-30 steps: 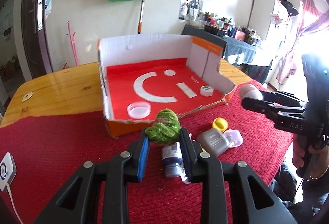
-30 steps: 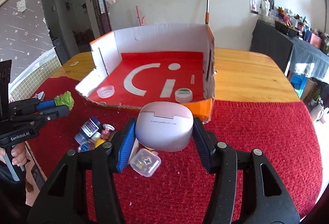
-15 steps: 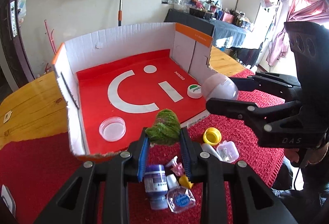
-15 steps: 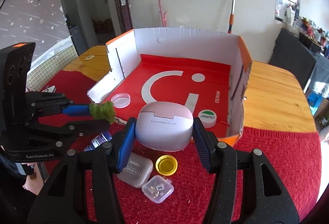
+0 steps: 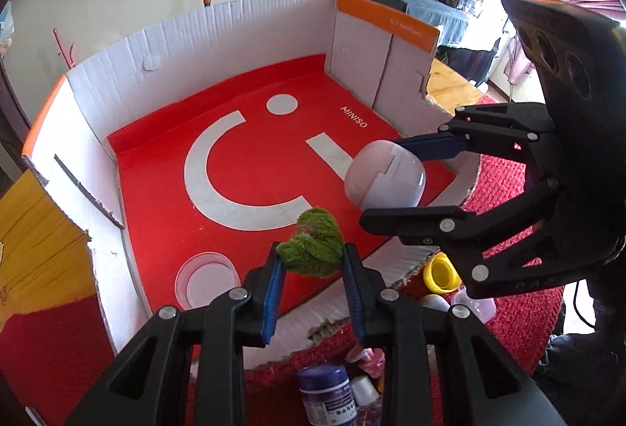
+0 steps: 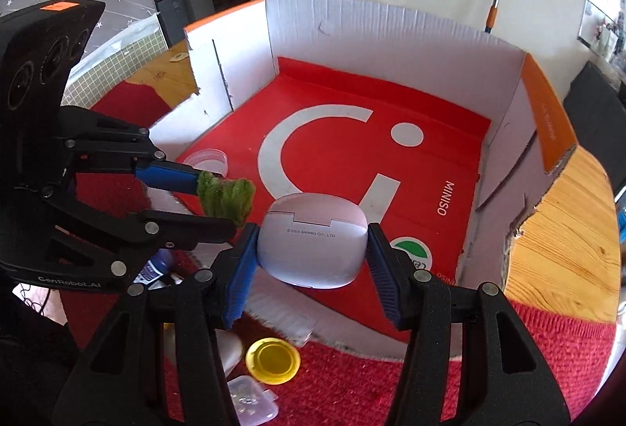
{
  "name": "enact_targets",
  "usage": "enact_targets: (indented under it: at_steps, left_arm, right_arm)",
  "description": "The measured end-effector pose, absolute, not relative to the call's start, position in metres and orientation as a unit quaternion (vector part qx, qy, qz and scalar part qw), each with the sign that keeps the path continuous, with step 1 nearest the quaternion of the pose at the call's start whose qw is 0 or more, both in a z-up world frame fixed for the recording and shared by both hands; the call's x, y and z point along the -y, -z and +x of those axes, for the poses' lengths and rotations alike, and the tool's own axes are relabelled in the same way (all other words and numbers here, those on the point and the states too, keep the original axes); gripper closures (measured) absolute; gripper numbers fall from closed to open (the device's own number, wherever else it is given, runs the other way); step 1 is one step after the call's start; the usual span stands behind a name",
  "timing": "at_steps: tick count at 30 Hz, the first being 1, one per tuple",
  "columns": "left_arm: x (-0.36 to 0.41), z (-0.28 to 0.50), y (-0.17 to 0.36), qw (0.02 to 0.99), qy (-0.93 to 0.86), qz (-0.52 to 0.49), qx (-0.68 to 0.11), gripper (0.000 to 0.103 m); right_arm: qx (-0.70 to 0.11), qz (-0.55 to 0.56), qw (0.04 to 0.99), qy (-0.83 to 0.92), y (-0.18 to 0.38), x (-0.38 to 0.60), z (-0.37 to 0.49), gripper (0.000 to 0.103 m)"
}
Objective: Organize objects
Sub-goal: 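Carry the ball into the box with the left tool while the right tool sets the case beside it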
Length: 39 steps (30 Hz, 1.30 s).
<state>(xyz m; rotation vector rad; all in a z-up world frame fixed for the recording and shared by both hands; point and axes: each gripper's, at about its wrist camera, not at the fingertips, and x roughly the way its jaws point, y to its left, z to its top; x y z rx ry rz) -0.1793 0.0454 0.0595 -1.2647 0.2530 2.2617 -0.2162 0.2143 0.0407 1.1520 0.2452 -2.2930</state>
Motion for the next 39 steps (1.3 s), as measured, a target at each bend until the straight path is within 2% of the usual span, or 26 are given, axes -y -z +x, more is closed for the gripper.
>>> enact_targets:
  at_steps: [17,31,39]
  left_arm:
    - [-0.043,-0.196,-0.045,0.273,-0.82,-0.491,-0.106,0.072]
    - [-0.05,-0.201,-0.041,0.274,-0.82,-0.488,-0.116,0.072]
    - [-0.051,-0.202,-0.04,0.272,-0.822,-0.486,-0.12,0.069]
  right_arm:
    - [-0.135,0.457,0.307,0.824,-0.02,-0.201,-0.237,0.051]
    - [-0.137,0.467,0.309,0.817,-0.015,-0.2,-0.244,0.05]
    - [-0.139,0.466,0.309,0.817,-0.014,-0.2,-0.245,0.05]
